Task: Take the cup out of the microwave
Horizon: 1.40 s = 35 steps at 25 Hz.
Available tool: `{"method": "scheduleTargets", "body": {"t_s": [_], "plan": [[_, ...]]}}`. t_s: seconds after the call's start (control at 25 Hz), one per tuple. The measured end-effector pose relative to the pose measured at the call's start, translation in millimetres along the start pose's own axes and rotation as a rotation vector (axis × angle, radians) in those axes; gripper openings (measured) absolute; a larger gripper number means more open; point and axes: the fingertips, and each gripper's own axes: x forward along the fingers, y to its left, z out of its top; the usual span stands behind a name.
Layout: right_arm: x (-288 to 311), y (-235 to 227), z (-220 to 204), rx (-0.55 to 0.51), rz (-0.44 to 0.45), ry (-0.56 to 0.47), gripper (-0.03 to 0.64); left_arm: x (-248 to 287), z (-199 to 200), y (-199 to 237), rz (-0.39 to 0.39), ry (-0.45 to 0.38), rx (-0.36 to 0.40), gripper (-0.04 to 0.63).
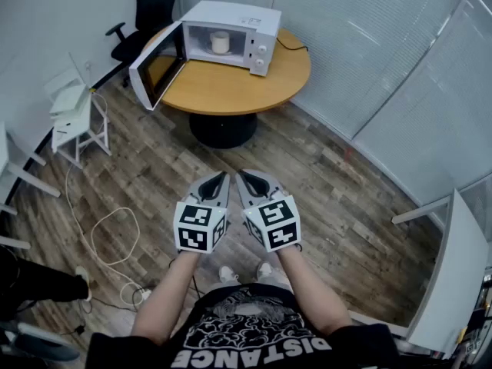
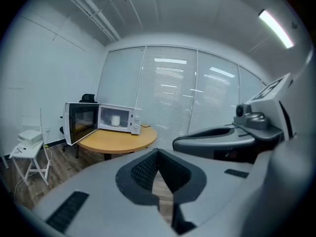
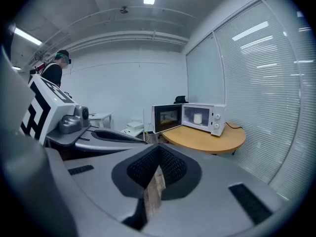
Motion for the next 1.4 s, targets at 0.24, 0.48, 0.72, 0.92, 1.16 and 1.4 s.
{"method": "scheduleTargets", "body": {"t_s": [0.24,0.48,0.72,0.92,1.16,1.4], "plan": [[3,15,8,0.013,-0.006,-0.006,0.015,-12,7,14,0.008,0.0,0.004,0.011],[6,19,17,-0.008,-0.005,-0.027,0.015,-12,19,21,0.006,-0.017,0.019,0.011],[14,12,16,0.004,-0.01,-0.024,0.015,-1,22,24,0.002,-0.015,0.025,0.011],[25,-8,11,0.024,-0.01,-0.022,0.015,21,16,25,-0.001,0.007,0.021,0.011],[52,-45,16,0.032,0.014,-0.028,0.015,64,25,33,0.015,0.02,0.023,0.01],[83,-95,24,0.036,0.046,-0.027,0.015,119,41,43,0.042,0.029,0.012,0.011]]}}
